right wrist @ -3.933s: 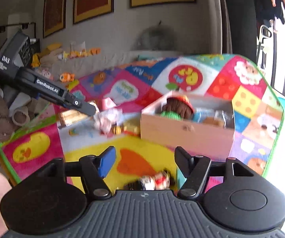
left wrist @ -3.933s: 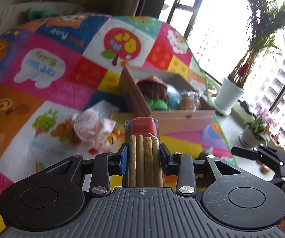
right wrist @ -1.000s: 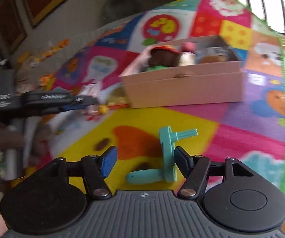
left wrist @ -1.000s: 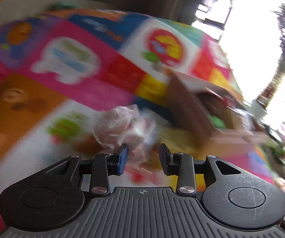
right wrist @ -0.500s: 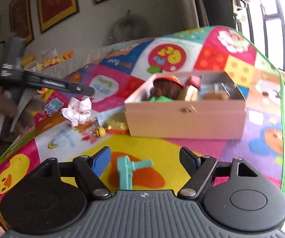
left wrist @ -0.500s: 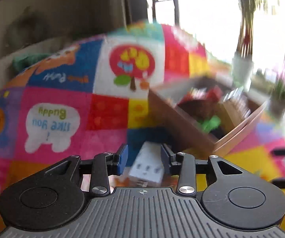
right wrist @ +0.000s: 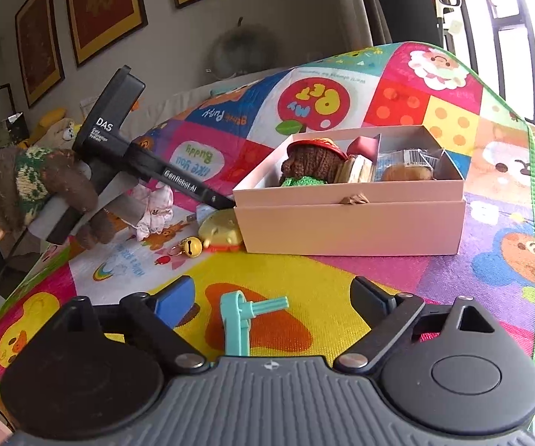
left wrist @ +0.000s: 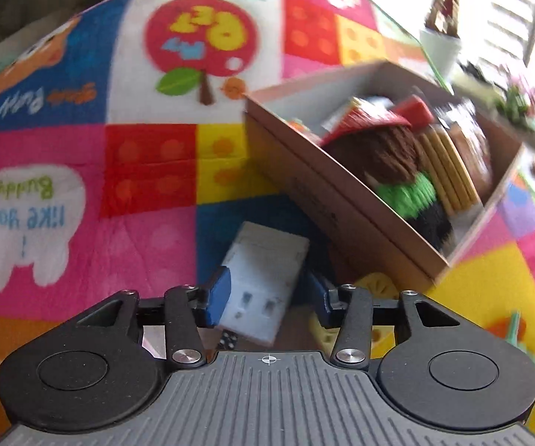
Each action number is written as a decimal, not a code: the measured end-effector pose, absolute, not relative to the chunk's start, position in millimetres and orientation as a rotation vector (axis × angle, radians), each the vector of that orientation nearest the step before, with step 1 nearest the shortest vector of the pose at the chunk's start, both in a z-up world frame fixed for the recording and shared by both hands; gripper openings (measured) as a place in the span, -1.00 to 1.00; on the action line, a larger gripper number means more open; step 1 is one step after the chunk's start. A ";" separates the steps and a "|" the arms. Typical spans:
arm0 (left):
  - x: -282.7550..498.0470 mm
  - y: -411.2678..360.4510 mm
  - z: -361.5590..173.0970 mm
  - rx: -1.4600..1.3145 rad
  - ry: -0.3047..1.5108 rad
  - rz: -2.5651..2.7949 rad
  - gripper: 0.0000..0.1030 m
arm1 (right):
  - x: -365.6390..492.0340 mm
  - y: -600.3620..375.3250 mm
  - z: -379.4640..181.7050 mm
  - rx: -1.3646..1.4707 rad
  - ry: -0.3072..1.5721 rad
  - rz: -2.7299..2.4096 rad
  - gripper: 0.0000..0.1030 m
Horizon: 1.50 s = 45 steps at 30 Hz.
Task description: Organize objects
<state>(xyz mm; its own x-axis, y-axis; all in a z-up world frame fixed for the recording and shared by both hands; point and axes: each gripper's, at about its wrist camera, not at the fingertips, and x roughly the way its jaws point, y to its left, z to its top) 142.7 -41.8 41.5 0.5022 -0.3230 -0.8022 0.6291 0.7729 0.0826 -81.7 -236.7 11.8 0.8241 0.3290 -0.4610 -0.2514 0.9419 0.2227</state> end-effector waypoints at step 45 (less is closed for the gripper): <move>1.1 34.9 48.7 -0.090 0.802 -0.524 -0.65 | -51.0 -240.7 0.4 0.226 0.698 0.305 1.00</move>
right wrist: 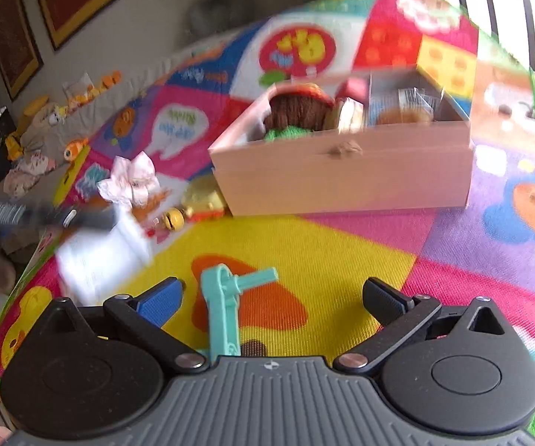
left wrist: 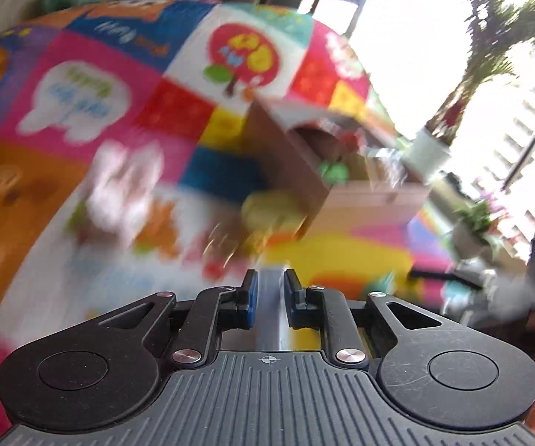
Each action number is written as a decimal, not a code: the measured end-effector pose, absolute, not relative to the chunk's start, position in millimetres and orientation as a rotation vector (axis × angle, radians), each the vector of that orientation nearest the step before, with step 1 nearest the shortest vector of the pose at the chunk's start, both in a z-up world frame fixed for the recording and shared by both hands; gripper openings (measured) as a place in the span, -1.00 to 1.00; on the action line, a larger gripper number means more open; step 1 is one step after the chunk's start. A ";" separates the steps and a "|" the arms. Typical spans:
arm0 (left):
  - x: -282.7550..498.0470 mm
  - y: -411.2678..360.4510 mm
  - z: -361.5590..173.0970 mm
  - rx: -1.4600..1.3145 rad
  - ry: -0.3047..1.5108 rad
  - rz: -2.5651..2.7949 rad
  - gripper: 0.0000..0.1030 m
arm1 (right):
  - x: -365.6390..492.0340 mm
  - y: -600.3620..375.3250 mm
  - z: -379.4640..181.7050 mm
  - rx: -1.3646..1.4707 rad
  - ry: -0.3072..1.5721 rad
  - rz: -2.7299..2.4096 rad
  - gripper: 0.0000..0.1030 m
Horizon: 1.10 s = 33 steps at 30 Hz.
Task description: Organize objects
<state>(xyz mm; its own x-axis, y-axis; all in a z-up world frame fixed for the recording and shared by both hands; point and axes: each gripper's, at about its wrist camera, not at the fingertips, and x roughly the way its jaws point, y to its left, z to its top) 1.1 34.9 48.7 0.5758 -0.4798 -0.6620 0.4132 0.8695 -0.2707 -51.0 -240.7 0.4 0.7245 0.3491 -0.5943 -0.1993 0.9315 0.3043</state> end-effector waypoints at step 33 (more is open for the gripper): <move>-41.6 119.4 2.0 -0.341 0.666 -0.258 -0.66 | 74.7 -17.4 60.5 -0.182 0.729 0.530 0.58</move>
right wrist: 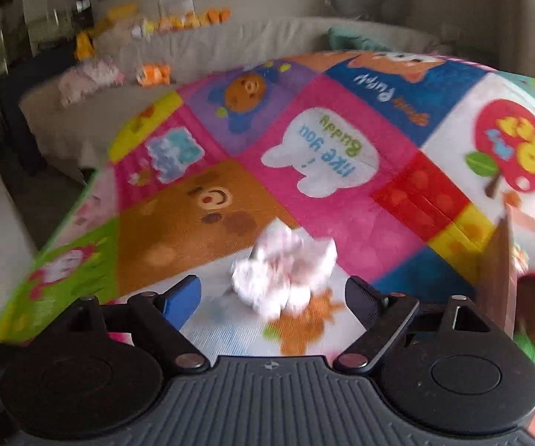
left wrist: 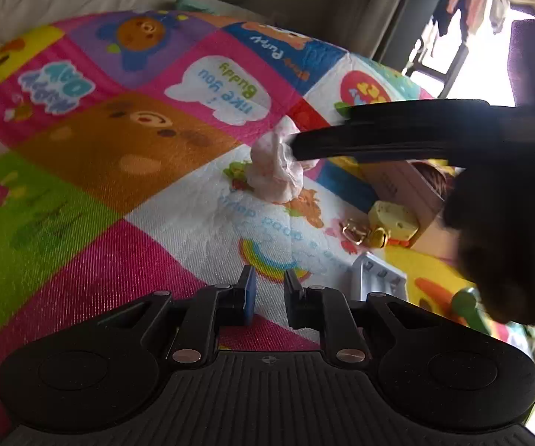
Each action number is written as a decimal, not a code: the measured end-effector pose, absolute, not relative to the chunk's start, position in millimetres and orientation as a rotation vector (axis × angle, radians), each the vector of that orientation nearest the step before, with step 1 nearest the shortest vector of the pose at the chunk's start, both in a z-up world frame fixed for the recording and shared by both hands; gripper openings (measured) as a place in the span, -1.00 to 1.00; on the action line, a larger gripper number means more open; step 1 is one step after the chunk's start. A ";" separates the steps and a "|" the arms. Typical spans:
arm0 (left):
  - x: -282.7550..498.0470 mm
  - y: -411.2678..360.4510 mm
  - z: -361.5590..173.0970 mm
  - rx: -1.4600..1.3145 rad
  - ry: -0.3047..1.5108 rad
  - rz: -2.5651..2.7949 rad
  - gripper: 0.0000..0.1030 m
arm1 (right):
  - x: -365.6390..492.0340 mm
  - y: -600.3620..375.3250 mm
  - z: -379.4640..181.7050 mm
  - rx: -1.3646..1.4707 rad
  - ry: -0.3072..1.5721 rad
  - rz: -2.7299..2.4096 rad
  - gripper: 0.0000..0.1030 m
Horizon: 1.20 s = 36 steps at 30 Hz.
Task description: Organize objects
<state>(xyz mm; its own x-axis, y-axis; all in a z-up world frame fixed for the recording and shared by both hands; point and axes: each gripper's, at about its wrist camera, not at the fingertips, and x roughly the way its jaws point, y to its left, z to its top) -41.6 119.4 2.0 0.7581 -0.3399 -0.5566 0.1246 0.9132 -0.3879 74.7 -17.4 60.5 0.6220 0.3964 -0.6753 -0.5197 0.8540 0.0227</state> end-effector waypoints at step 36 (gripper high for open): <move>-43.7 122.4 3.0 -0.345 0.668 -0.268 -0.66 | -29.5 -126.1 17.5 -0.326 0.714 0.400 0.32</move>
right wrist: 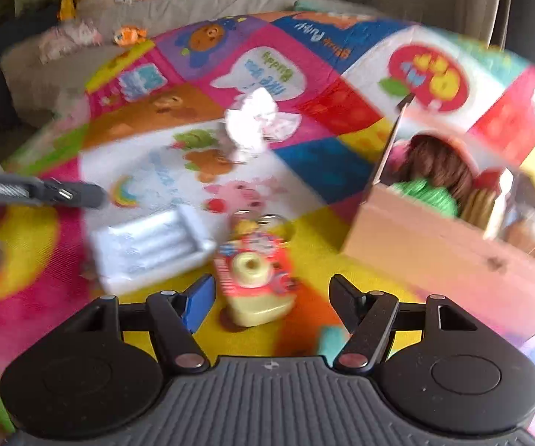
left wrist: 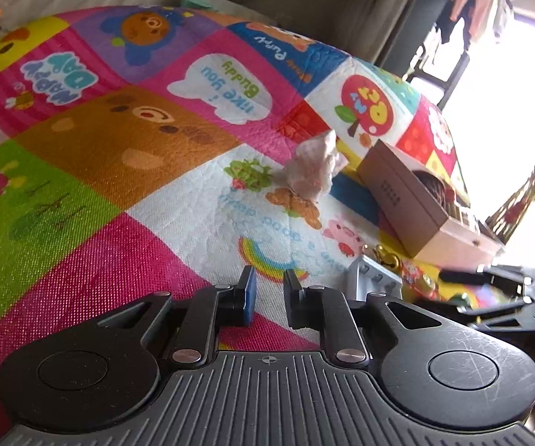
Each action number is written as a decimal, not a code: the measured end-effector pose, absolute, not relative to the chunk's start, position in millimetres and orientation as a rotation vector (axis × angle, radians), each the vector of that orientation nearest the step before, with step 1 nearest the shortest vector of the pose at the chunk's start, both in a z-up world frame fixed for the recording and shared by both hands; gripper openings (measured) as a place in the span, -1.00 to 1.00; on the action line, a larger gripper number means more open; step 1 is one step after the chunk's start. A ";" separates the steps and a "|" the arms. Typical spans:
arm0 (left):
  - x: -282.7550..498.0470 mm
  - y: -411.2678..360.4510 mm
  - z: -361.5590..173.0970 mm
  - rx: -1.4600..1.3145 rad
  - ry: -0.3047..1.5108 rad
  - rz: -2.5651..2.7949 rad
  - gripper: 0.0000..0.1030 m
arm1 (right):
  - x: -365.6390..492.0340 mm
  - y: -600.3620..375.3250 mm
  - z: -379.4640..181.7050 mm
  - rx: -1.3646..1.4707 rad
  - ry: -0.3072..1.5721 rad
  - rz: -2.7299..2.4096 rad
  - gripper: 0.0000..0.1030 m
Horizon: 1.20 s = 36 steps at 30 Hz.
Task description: Organize objects
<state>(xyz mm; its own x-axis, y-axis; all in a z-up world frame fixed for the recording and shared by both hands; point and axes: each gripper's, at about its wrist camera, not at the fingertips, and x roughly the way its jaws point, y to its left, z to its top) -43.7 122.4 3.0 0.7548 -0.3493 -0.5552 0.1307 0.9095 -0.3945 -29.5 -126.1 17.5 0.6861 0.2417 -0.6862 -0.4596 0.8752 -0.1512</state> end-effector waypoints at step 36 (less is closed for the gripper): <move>-66.4 -67.4 23.4 0.357 0.838 -0.676 -0.47 | -76.0 -270.2 5.9 0.272 0.576 0.083 0.94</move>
<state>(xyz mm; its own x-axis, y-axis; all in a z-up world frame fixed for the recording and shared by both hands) -66.4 -67.4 23.4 0.4801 -0.4060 -0.7776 0.6744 0.7377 0.0312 -76.0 -270.2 5.9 0.8363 0.1533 -0.5265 -0.0021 0.9610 0.2764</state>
